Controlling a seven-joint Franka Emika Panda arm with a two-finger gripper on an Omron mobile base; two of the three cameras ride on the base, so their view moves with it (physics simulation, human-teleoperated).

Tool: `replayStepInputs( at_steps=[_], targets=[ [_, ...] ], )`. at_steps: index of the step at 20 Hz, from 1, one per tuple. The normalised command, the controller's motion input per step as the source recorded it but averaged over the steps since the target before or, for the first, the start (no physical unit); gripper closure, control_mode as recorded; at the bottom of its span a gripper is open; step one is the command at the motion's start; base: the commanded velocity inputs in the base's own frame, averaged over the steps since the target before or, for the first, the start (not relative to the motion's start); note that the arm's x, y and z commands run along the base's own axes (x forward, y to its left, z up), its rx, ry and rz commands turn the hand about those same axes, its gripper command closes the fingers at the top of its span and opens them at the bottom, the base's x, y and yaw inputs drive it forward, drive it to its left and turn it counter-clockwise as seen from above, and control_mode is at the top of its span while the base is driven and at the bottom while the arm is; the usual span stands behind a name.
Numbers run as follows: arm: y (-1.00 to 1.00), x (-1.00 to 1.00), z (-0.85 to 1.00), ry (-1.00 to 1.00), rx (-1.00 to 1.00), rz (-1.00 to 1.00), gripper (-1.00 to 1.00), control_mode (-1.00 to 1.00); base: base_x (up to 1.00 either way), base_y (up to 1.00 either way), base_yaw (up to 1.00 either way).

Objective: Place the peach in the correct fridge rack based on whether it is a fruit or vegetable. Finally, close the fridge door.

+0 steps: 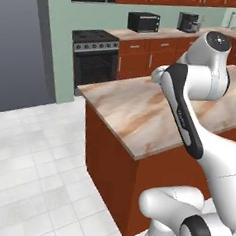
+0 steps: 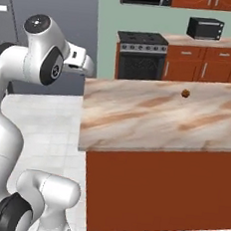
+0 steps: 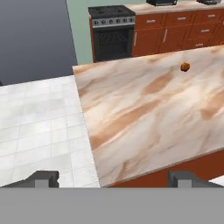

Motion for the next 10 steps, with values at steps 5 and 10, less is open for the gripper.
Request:
replayStepInputs(
  at_steps=[5, 10],
  targets=[
    [0.00, 0.00, 0.00, 0.00, 0.00, 0.00, -1.00, 1.00, 0.59, 1.00, -0.31],
    [0.00, 0.00, 0.00, 0.00, 0.00, 0.00, -1.00, 1.00, 0.46, 1.00, -0.34]
  ],
)
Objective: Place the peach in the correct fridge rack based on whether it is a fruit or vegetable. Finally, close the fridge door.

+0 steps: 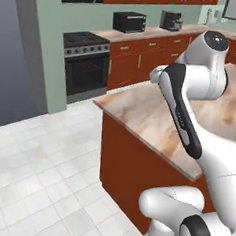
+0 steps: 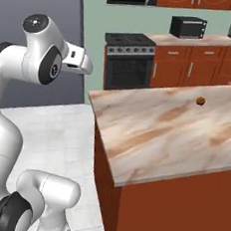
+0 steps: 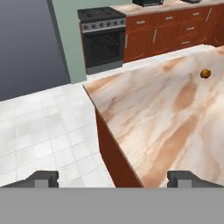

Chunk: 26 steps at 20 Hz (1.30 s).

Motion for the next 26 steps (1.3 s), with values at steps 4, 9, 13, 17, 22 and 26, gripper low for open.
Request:
replayStepInputs(
  at_steps=[4, 9, 13, 17, 22, 26],
  targets=[
    [0.00, 0.00, 0.00, 0.00, 0.00, 0.00, -1.00, 1.00, 0.46, 1.00, -0.41],
    [0.00, 0.00, 0.00, 0.00, 0.00, 0.00, -1.00, 1.00, 0.48, 1.00, -0.48],
    [0.00, 0.00, 0.00, 0.00, 0.00, 0.00, -1.00, 1.00, 0.48, 1.00, -0.53],
    [0.00, 0.00, 0.00, 0.00, 0.00, 0.00, -1.00, 1.00, 0.33, 1.00, -0.53],
    [0.00, 0.00, 0.00, 0.00, 0.00, 0.00, -1.00, 1.00, 0.23, 1.00, -0.52],
    [0.00, 0.00, 0.00, 0.00, 0.00, 0.00, -1.00, 1.00, 0.21, 1.00, -0.51]
  ],
)
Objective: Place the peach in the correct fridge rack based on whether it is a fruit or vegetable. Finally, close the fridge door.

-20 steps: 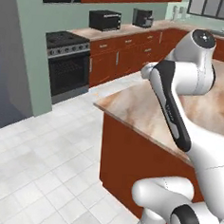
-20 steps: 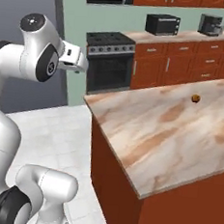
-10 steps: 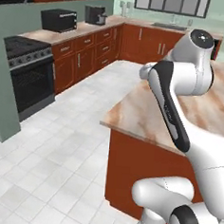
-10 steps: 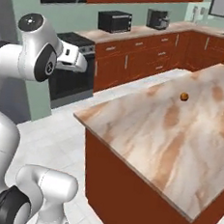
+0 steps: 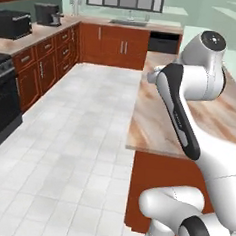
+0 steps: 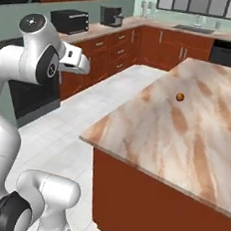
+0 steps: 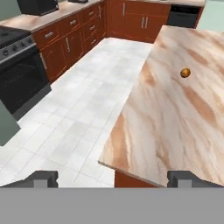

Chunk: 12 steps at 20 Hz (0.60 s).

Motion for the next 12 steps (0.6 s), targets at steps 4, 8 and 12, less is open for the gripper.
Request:
replayStepInputs(
  at_steps=[4, 8, 12],
  targets=[
    [0.00, 0.00, 0.00, 0.00, 0.00, 0.00, -1.00, 1.00, 0.28, 1.00, -0.52],
    [0.00, 0.00, 0.00, 0.00, 0.00, 0.00, -1.00, 1.00, 0.35, 1.00, -0.54],
    [0.00, 0.00, 0.00, 0.00, 0.00, 0.00, -1.00, 1.00, 0.31, 1.00, -0.52]
  ],
)
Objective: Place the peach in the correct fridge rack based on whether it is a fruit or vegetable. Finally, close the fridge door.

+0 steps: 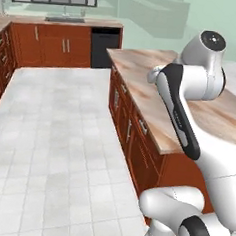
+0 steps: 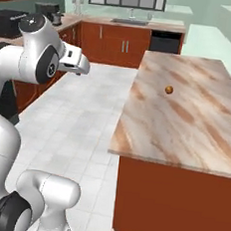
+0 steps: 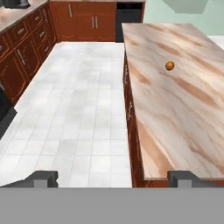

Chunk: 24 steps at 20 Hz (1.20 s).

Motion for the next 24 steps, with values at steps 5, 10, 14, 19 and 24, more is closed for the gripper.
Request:
replayStepInputs(
  at_steps=[5, 10, 14, 19, 24],
  targets=[
    [0.00, 0.00, 0.00, 0.00, 0.00, 0.00, -1.00, 1.00, 0.33, 1.00, -0.54],
    [0.00, 0.00, 0.00, 0.00, 0.00, 0.00, -1.00, 1.00, 0.38, 1.00, -0.56],
    [0.00, 0.00, 0.00, 0.00, 0.00, 0.00, -1.00, 1.00, 0.64, 0.99, -0.57],
    [0.00, 0.00, 0.00, 0.00, 0.00, 0.00, -1.00, 1.00, 0.81, 1.00, -0.55],
    [0.00, 0.00, 0.00, 0.00, 0.00, 0.00, -1.00, 1.00, 0.75, 0.84, -0.51]
  ],
)
